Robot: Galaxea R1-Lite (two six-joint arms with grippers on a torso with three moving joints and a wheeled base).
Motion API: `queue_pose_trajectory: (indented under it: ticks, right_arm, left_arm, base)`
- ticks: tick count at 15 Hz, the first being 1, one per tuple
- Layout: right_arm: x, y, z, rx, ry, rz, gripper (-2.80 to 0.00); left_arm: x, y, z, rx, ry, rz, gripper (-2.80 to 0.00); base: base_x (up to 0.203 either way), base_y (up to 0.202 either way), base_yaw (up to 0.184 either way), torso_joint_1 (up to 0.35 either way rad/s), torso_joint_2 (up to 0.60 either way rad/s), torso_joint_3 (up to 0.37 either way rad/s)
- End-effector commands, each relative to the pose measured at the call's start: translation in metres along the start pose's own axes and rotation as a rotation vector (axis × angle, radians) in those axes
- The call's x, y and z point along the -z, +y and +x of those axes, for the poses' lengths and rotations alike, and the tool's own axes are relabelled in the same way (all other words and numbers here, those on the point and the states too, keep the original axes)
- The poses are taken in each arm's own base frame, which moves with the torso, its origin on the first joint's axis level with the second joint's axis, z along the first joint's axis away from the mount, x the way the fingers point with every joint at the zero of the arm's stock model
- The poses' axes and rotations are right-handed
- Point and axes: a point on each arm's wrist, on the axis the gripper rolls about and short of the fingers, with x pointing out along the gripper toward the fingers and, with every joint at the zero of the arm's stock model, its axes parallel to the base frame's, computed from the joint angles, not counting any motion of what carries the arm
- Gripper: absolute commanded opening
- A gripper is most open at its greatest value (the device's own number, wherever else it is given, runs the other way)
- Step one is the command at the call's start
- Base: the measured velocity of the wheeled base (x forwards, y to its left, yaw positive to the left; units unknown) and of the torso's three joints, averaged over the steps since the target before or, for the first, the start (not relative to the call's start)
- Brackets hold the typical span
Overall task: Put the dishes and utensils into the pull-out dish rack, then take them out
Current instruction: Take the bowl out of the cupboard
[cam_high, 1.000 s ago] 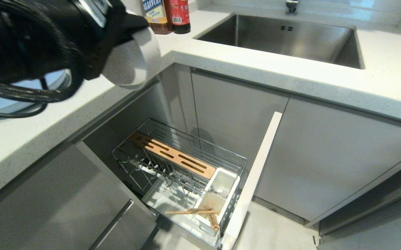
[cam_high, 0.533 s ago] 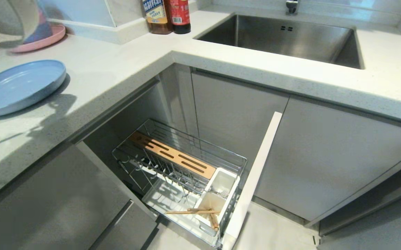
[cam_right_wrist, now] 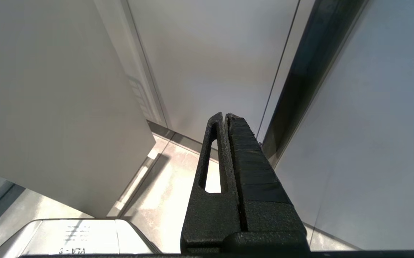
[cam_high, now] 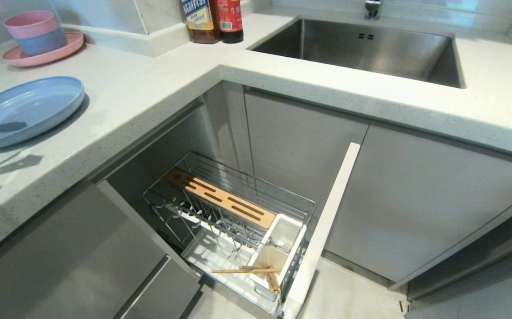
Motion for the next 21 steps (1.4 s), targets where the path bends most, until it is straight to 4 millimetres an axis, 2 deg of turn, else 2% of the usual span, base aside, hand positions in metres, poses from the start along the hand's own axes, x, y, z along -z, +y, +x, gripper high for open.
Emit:
queue_pose_trajectory:
  ticks: [1, 4, 7, 11, 14, 21]
  right_arm:
    - [0.0, 0.0, 0.0, 0.0, 0.002, 0.0, -2.8]
    - [0.0, 0.0, 0.0, 0.0, 0.002, 0.0, -2.8]
    - [0.0, 0.0, 0.0, 0.0, 0.002, 0.0, -2.8]
    - [0.0, 0.0, 0.0, 0.0, 0.002, 0.0, -2.8]
    - [0.0, 0.0, 0.0, 0.0, 0.002, 0.0, -2.8]
    - [0.0, 0.0, 0.0, 0.0, 0.002, 0.0, -2.8]
  left_arm:
    - [0.008, 0.003, 0.008, -0.048, 0.122, 0.045, -2.8]
    - [0.017, 0.004, 0.02, -0.095, 0.266, 0.096, -2.8]
    - [0.019, 0.006, 0.031, -0.124, 0.324, 0.11, -2.8]
    - [0.021, 0.007, 0.048, -0.01, 0.387, 0.074, -2.8]
    - [0.025, 0.007, 0.055, 0.004, 0.406, 0.072, -2.8]
    - [0.023, 0.009, 0.051, -0.037, 0.446, 0.089, -2.8]
  base:
    - [0.0, 0.0, 0.0, 0.0, 0.0, 0.0]
    - [0.0, 0.0, 0.0, 0.0, 0.0, 0.0]
    - [0.0, 0.0, 0.0, 0.0, 0.0, 0.0]
    - [0.0, 0.0, 0.0, 0.0, 0.0, 0.0]
    - [0.0, 0.0, 0.0, 0.0, 0.0, 0.0]
    - [0.0, 0.0, 0.0, 0.0, 0.0, 0.0]
